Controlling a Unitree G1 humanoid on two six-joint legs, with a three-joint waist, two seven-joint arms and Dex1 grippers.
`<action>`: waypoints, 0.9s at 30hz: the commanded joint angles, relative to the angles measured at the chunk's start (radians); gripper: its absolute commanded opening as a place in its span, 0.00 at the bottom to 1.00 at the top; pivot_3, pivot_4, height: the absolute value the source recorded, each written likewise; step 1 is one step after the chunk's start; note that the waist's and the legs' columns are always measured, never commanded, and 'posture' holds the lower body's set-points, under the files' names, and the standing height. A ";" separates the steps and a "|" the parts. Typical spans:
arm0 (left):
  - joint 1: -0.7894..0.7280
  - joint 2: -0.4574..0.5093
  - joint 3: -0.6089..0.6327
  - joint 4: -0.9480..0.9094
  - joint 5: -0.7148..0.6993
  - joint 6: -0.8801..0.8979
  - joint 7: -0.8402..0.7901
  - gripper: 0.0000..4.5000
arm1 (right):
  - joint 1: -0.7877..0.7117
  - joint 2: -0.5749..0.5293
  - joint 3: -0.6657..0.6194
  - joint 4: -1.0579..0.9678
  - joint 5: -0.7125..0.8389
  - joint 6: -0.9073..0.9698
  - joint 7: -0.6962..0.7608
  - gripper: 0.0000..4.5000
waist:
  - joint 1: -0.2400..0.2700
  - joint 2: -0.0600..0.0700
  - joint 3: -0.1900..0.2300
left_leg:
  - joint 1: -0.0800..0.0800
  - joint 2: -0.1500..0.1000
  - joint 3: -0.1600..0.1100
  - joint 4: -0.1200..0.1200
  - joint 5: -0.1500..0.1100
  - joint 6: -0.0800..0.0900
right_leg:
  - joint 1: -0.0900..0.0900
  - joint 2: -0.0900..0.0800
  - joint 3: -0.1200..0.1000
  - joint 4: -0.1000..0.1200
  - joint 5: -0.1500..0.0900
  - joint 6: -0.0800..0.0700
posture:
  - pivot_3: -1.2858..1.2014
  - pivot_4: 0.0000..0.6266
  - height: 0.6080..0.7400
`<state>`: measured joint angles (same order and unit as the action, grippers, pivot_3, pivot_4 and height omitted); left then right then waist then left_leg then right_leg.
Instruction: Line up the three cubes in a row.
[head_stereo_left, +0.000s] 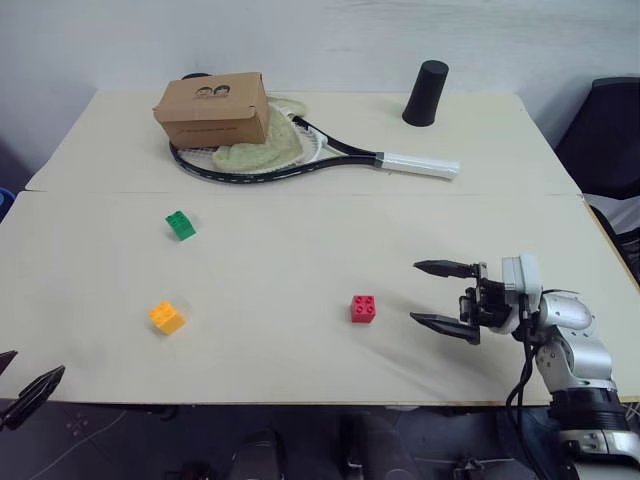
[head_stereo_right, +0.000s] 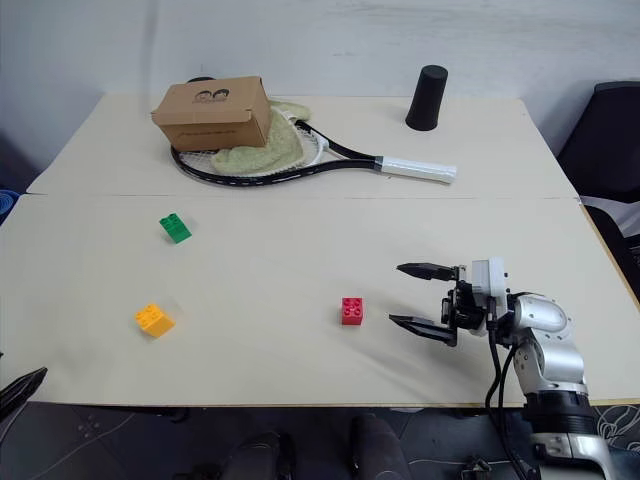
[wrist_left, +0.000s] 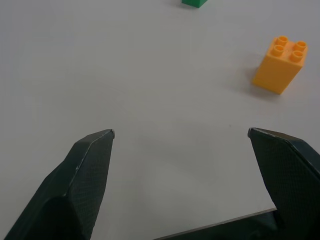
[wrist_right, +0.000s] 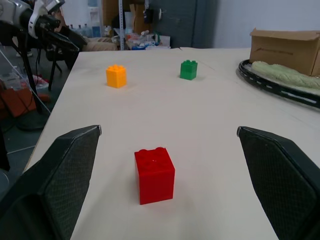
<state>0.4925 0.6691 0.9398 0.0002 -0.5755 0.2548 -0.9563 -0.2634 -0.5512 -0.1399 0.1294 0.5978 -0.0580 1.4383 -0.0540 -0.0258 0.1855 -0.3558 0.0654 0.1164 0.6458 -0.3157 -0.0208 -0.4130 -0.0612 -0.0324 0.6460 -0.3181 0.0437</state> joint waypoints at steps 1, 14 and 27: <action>-0.130 0.041 -0.058 -0.071 -0.040 0.029 0.061 1.00 | -0.010 0.021 -0.030 -0.085 0.029 -0.015 -0.052 0.99 | 0.006 0.001 0.000 | 0.000 0.000 0.000 0.000 0.000 0.000 | 0.000 0.000 -0.001 0.000 0.000 0.000 | 0.52 0.24 1.00; -1.173 0.189 -0.651 0.738 0.296 -0.091 0.088 1.00 | -0.046 0.050 -0.001 -0.148 0.009 -0.005 -0.160 0.99 | 0.020 -0.001 0.000 | -0.007 0.001 0.005 0.003 0.007 0.000 | -0.003 0.001 -0.011 0.000 0.002 0.003 | 0.52 0.24 1.00; -1.501 0.136 -0.830 1.282 0.538 -0.368 0.039 1.00 | 0.069 -0.001 -0.072 -0.302 0.015 0.006 -0.287 0.99 | 0.029 -0.004 0.001 | -0.018 0.001 0.014 0.014 0.007 0.001 | -0.016 0.000 -0.020 0.007 0.003 0.005 | 0.52 0.24 1.00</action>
<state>-0.9840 0.7986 0.1064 1.2743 -0.0487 -0.0980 -0.9174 -0.2056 -0.5404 -0.1731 -0.1110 0.5934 -0.0535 1.1722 -0.0253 -0.0298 0.1864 -0.3737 0.0661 0.1305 0.6608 -0.3089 -0.0195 -0.4287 -0.0613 -0.0519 0.6536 -0.3145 0.0493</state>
